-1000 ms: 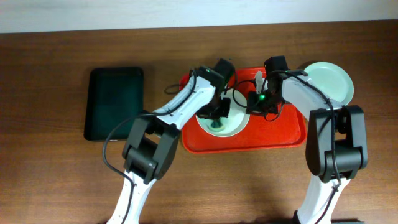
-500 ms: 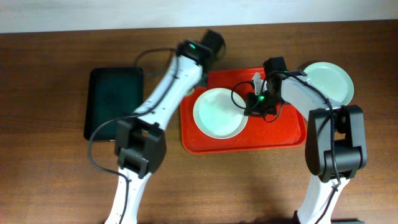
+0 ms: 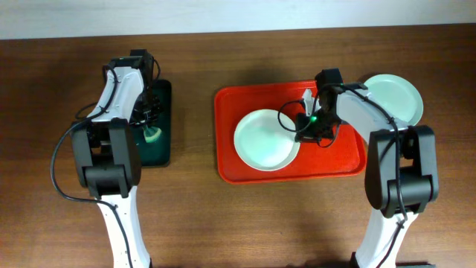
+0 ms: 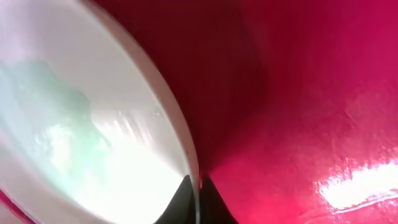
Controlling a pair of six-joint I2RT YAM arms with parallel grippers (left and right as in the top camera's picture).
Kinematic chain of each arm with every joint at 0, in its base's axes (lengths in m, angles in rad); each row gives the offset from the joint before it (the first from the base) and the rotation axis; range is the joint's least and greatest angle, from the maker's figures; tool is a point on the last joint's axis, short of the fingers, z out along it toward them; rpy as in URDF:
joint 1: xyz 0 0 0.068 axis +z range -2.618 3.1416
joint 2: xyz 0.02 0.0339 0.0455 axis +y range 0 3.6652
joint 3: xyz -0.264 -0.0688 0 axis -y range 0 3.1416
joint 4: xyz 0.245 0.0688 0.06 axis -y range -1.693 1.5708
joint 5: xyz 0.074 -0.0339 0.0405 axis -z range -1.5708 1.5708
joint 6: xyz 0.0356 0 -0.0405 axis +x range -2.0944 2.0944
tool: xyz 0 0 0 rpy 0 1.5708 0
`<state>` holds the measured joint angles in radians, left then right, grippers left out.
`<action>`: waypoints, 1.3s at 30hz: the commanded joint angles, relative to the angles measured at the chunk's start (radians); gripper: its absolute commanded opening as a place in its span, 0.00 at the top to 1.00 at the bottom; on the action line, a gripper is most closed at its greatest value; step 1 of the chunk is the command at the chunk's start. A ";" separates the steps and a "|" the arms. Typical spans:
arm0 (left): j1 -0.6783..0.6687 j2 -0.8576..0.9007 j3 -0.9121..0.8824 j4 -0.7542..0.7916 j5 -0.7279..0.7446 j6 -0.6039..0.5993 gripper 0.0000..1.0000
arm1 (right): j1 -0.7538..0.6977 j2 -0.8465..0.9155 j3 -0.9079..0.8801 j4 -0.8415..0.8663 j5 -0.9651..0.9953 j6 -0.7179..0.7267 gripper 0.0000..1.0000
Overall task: Clean dirty plates on tray and stack at the side
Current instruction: 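Lift the white plate with the right gripper and stack it on the pile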
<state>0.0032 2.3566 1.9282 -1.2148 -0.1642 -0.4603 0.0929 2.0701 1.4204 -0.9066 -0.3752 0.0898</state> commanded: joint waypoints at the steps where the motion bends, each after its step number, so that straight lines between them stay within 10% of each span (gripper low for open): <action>1: 0.047 -0.006 0.075 -0.049 0.012 0.005 0.05 | 0.006 -0.004 0.179 -0.130 0.095 -0.034 0.96; 7: 0.061 -0.006 0.120 -0.105 0.011 0.005 0.01 | 0.271 -0.005 0.702 -0.491 0.853 0.072 0.96; 14: 0.061 -0.006 0.120 -0.104 0.011 0.005 0.01 | 0.616 -0.005 0.727 -0.493 1.727 0.055 0.96; 19: 0.061 -0.006 0.120 -0.104 0.011 0.005 0.01 | 0.693 -0.005 0.727 -0.494 1.846 -0.052 0.96; 22: 0.060 -0.006 0.120 -0.104 0.011 0.005 0.01 | 0.635 -0.003 0.722 -0.492 1.490 0.153 0.96; 24: 0.061 -0.006 0.120 -0.104 0.011 0.005 0.01 | 0.480 0.017 0.631 -0.395 1.164 -0.032 0.96; 28: 0.061 -0.006 0.120 -0.104 0.011 0.005 0.01 | 0.392 -0.003 0.616 -0.728 1.709 0.236 0.96; 31: 0.061 -0.006 0.120 -0.104 0.011 0.005 0.01 | 0.356 -0.004 0.581 -0.588 1.548 0.642 0.96; 32: 0.060 -0.006 0.120 -0.104 0.011 0.005 0.01 | 0.321 -0.003 0.561 -0.495 1.442 0.597 0.96; 36: 0.061 -0.006 0.120 -0.104 0.011 0.005 0.01 | 0.034 -0.003 0.539 -0.245 0.021 -0.194 0.96; 39: 0.061 -0.006 0.120 -0.104 0.011 0.005 0.01 | -0.123 -0.003 0.538 -0.311 -0.346 -0.493 0.96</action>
<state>0.0631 2.3562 2.0338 -1.3190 -0.1558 -0.4572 0.0383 2.0823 1.9556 -1.1751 -0.3561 -0.1246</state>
